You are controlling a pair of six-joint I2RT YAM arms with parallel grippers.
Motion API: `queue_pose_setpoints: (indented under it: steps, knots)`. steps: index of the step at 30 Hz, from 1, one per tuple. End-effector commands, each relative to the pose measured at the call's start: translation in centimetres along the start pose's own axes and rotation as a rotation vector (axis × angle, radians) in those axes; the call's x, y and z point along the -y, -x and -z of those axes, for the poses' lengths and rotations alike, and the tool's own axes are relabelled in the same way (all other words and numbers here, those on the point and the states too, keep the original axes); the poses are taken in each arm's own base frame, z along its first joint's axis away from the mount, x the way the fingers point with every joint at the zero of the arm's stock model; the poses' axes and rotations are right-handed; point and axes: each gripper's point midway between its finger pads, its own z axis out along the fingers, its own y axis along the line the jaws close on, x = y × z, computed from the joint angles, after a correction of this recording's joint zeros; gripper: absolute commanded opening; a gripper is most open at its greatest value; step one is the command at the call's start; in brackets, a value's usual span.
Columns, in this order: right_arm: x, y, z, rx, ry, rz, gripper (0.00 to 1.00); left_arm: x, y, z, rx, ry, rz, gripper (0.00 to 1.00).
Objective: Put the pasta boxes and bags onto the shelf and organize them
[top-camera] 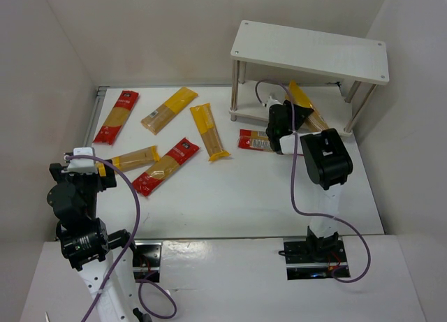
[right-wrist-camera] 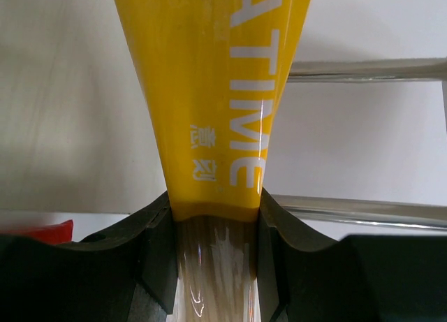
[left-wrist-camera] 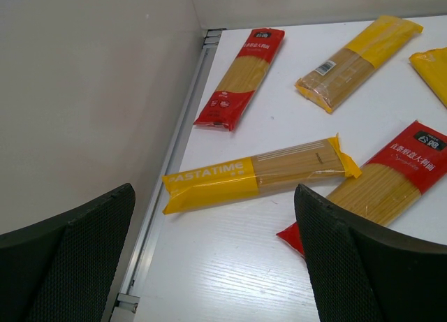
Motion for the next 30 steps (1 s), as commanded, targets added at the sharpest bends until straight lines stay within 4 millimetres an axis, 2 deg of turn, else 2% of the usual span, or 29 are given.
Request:
queue_pose_setpoints:
  steps: [1,6,8,12,13,14,15,20,22,26,27,29,30]
  knots:
    - [6.4,2.0,0.2,-0.018,-0.178,-0.208,0.0,0.0,1.0,0.1,0.046,-0.001,0.004,1.0]
    - [6.1,1.7,-1.1,-0.059,-0.195,-0.187,0.0,0.0,1.4,0.3,0.055,0.001,0.002,1.0]
    - [6.7,1.5,-1.5,-0.075,-0.222,-0.203,0.0,0.0,1.1,0.1,0.038,-0.003,0.006,1.0]
    - [5.7,1.2,-3.0,-0.102,-0.225,-0.178,0.0,0.0,0.9,-0.1,0.029,-0.005,0.008,1.0]
    - [6.5,0.8,-3.5,-0.115,-0.241,-0.187,0.0,0.0,0.9,-0.1,0.029,-0.005,0.008,1.0]
    - [6.0,0.1,-4.1,-0.132,-0.237,-0.174,0.0,0.0,0.9,-0.1,0.029,-0.005,0.008,1.0]
    - [5.9,0.4,-4.3,-0.131,-0.239,-0.176,0.0,0.0,0.9,-0.1,0.029,-0.005,0.008,1.0]
    - [6.5,-1.2,-6.0,-0.176,-0.258,-0.179,0.0,0.2,0.8,-0.3,0.022,-0.016,0.01,1.0]
    - [6.6,-1.2,-5.9,-0.175,-0.263,-0.187,0.0,0.2,0.6,-0.4,0.013,-0.018,0.012,1.0]
    - [7.1,-2.6,-7.0,-0.218,-0.279,-0.197,0.0,0.6,0.5,-0.4,0.009,-0.041,0.004,1.0]
    - [6.6,-2.7,-7.1,-0.221,-0.267,-0.179,0.0,0.6,0.5,-0.4,0.009,-0.041,0.004,1.0]
    - [6.7,-2.8,-7.8,-0.23,-0.273,-0.206,0.0,0.6,0.5,-0.4,0.009,-0.041,0.004,1.0]
    - [6.6,-3.8,-8.5,-0.253,-0.271,-0.203,0.0,0.6,0.5,-0.4,0.009,-0.041,0.004,1.0]
